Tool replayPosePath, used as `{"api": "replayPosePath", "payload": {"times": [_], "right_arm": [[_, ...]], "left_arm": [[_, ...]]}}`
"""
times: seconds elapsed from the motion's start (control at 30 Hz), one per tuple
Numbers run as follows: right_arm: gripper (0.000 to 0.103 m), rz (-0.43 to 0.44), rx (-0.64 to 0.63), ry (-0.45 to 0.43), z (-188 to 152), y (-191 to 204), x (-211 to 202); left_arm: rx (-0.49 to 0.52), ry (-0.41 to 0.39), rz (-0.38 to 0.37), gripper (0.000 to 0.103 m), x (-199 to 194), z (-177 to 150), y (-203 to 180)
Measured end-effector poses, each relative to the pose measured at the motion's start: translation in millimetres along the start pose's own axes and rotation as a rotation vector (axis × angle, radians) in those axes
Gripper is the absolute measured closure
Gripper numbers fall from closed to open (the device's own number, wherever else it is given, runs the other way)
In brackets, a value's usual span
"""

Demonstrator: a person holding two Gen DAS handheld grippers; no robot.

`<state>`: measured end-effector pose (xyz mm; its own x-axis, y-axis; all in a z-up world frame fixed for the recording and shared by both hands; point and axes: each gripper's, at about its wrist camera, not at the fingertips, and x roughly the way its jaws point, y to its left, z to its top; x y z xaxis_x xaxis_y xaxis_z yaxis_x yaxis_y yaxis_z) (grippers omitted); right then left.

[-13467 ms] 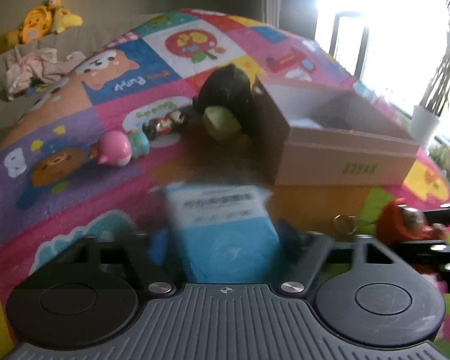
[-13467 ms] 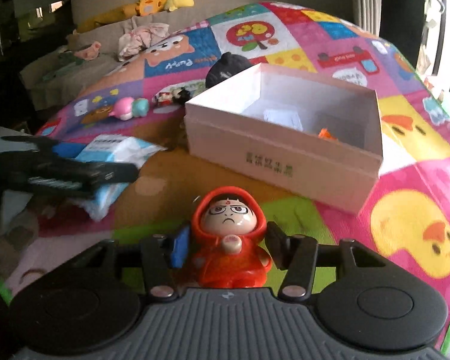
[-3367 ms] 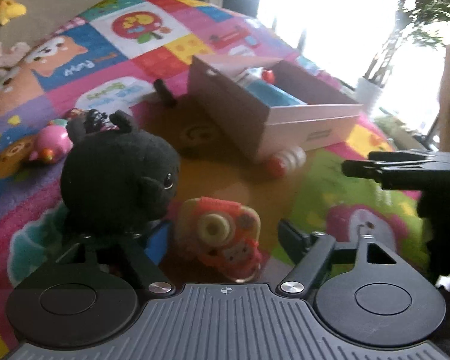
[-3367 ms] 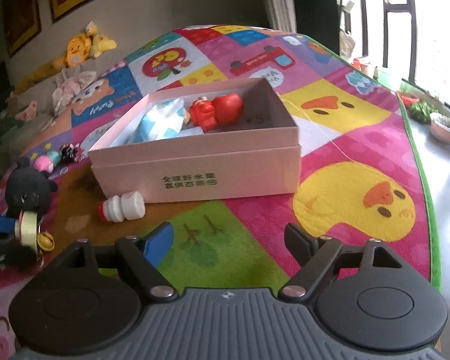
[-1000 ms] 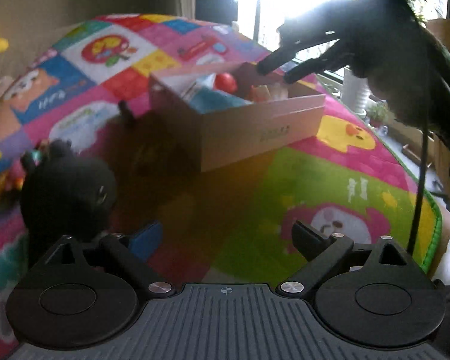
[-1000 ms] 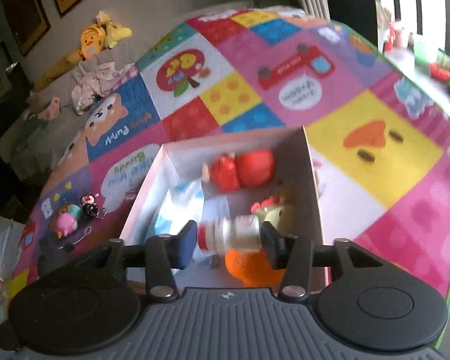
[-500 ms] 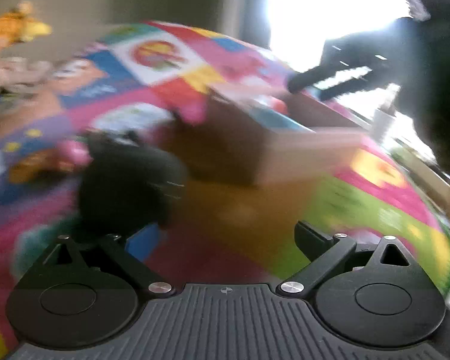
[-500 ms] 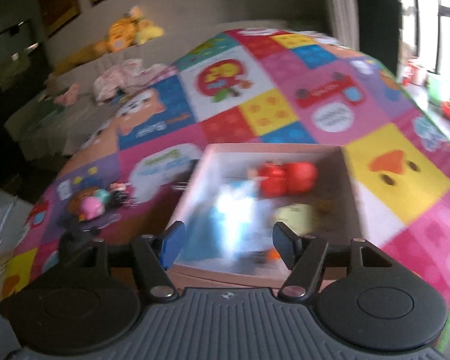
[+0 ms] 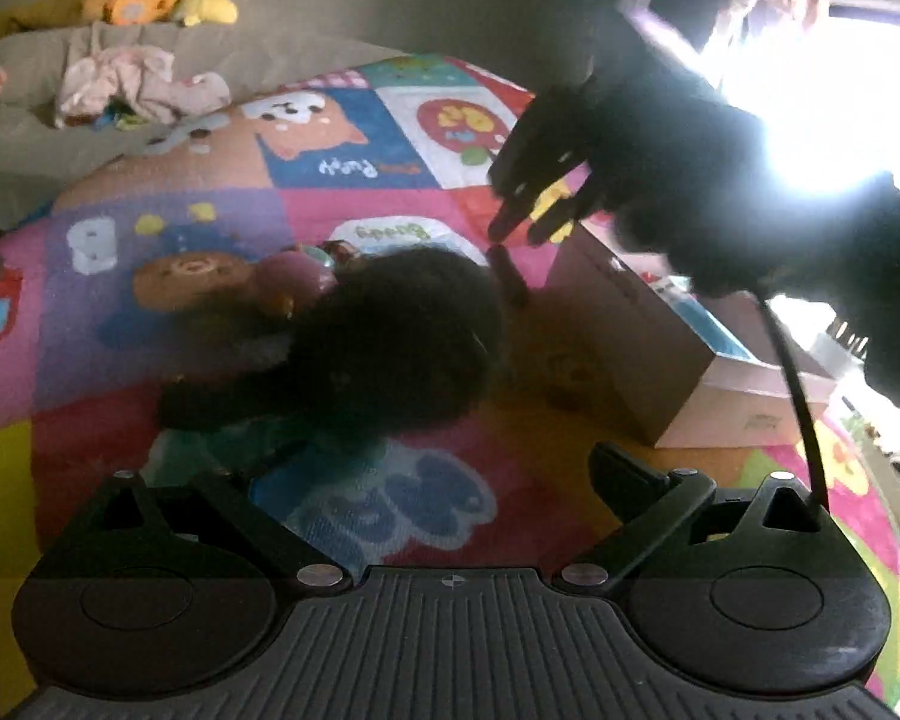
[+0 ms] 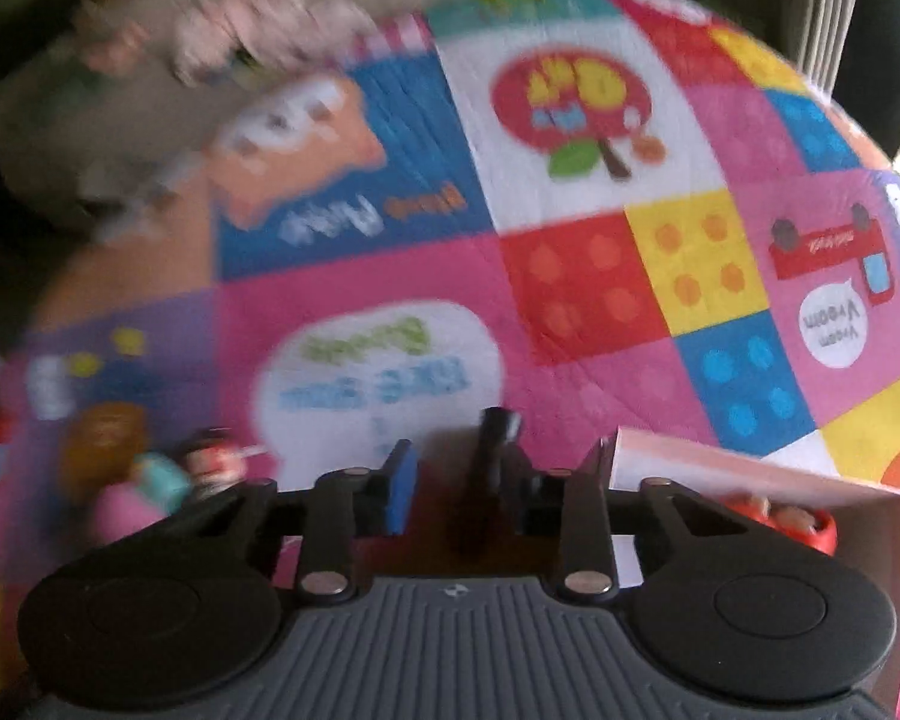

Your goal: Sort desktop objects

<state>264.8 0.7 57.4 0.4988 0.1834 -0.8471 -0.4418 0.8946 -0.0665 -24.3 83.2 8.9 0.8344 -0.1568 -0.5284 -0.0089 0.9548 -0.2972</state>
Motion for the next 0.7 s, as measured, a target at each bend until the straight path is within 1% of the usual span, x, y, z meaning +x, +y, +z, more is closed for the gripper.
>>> {"api": "replayPosePath", "payload": {"times": [0.1,0.13,0.17,0.23,0.33,0.4,0.5,0.6,0.7], "right_arm": [[0.076,-0.059,0.022,0.077,9.7,0.5,28.3],[0.076,-0.092,-0.006,0.069,12.0,5.6,30.9],[0.077,-0.093,-0.024,0.074,13.6,8.5,34.2],[0.084,-0.082,-0.046,0.082,11.7,14.4,36.1],[0.083,-0.073,-0.118,0.033,-3.4,27.7,21.7],[0.083,-0.022,-0.128,0.003,-17.1,31.0,0.7],[0.084,0.088,-0.131,-0.066,-48.2,26.7,-50.0],[0.084,0.196,-0.090,-0.112,-80.2,8.1,-95.1],[0.085,0.271,-0.038,-0.155,-121.8,-13.3,-131.1]], "left_arm": [[-0.063,0.007,-0.021,0.002,1.0,-0.4,10.3],[-0.077,0.007,-0.028,0.002,0.7,-0.5,12.3],[-0.083,0.004,-0.033,0.002,0.1,-0.7,13.6],[-0.080,-0.001,-0.037,0.002,-0.6,-1.1,13.3],[-0.072,-0.008,-0.040,0.002,-1.1,-1.0,11.6],[-0.072,-0.008,-0.040,0.001,-0.6,-0.8,11.3],[-0.070,-0.009,-0.041,0.001,-0.3,-0.7,10.9],[-0.064,-0.010,-0.041,0.001,0.7,-0.3,10.1],[-0.053,-0.012,-0.034,0.001,0.8,-0.1,8.7]]}}
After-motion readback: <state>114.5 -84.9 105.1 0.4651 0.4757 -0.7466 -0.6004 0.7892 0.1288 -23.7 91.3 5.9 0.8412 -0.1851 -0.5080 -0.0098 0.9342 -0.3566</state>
